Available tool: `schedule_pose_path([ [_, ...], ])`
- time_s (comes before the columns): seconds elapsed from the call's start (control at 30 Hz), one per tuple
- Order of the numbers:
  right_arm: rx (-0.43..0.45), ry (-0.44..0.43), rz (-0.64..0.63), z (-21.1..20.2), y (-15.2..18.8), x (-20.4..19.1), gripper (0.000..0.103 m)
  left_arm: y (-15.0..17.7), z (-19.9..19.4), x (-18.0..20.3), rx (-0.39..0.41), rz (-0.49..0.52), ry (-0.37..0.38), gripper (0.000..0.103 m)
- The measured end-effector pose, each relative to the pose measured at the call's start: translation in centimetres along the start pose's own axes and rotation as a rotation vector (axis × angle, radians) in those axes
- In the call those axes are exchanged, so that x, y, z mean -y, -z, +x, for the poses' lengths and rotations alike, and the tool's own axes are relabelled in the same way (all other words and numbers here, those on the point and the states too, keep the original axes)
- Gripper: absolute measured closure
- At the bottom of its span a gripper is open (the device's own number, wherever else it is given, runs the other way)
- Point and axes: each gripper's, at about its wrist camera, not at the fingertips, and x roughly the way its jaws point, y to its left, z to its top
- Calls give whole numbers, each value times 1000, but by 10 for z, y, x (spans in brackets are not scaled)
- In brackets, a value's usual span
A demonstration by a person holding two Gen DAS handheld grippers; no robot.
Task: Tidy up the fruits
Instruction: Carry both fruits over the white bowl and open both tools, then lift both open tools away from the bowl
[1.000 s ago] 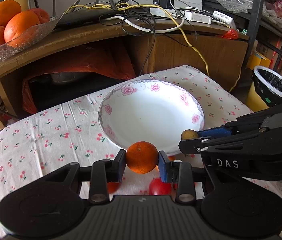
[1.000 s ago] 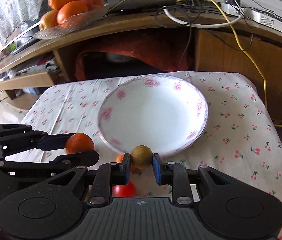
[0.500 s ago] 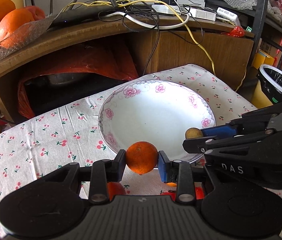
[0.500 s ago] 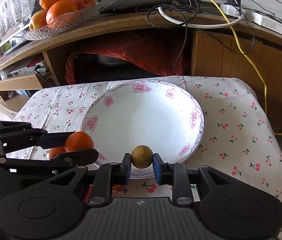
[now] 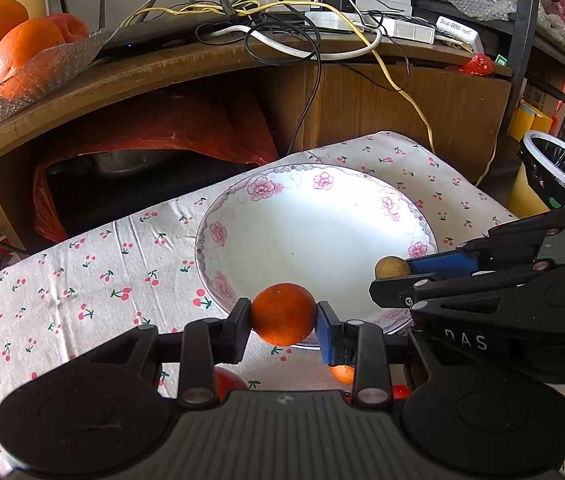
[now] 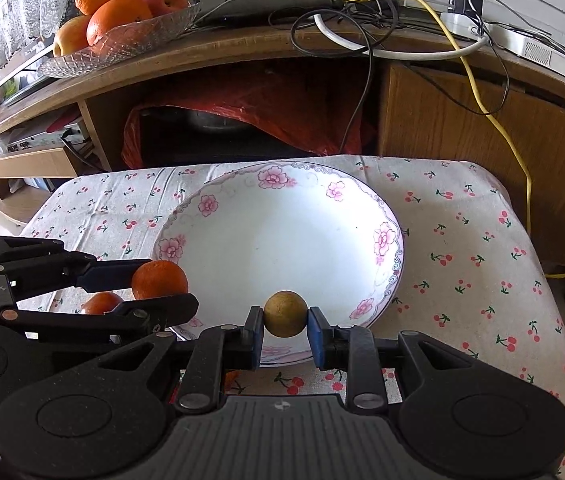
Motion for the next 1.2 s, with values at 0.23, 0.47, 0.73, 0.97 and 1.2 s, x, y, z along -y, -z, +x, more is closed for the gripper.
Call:
schedule_pose_path([
  [0.23,3,5,-9,1,0,-1,80,0,0,0,2,1,-3,62],
  [0.47,5,12,-11,1,0,-1,79,-1,0,0,1,-2,-5,62],
  [0.73,10,27,-9,1,0,0,78,-1,1,-1,1,-2,-11,59],
  [0.97,18,32,-3,-1,0,2,72,-1,-1,-2,2,-9,-12,56],
  [1.2,30,31,3,-7,1,4,67,0,-9,-1,18,1,-4,54],
])
